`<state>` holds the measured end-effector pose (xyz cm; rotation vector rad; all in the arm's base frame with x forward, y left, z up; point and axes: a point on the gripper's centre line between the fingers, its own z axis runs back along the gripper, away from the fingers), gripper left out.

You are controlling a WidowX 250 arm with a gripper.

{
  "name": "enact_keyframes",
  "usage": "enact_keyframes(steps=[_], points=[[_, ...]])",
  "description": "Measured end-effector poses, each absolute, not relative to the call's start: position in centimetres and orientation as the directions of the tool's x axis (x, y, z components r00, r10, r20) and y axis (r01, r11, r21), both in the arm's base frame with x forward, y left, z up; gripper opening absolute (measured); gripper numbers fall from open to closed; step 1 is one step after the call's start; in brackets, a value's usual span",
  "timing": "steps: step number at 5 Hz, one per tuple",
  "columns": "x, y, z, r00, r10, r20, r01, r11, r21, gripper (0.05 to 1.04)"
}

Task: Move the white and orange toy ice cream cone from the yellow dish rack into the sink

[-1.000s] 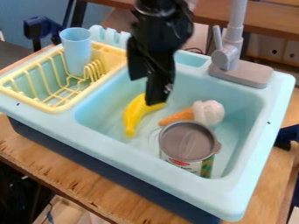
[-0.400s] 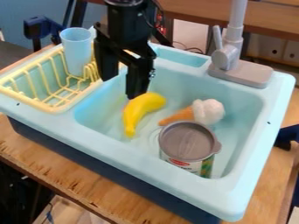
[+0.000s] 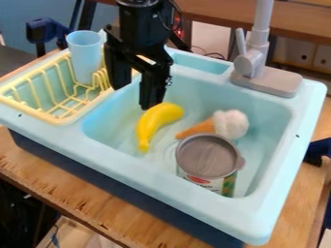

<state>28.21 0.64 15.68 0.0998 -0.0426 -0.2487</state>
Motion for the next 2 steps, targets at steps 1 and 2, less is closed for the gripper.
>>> enact_keyframes(steps=[1,2], points=[[28.20,0.66,15.72,0.968,-0.248,0.031,0.244,0.964,0.106,1.001],[28.21,0.64,15.68,0.968,-0.248,0.030,0.244,0.964,0.104,1.001]])
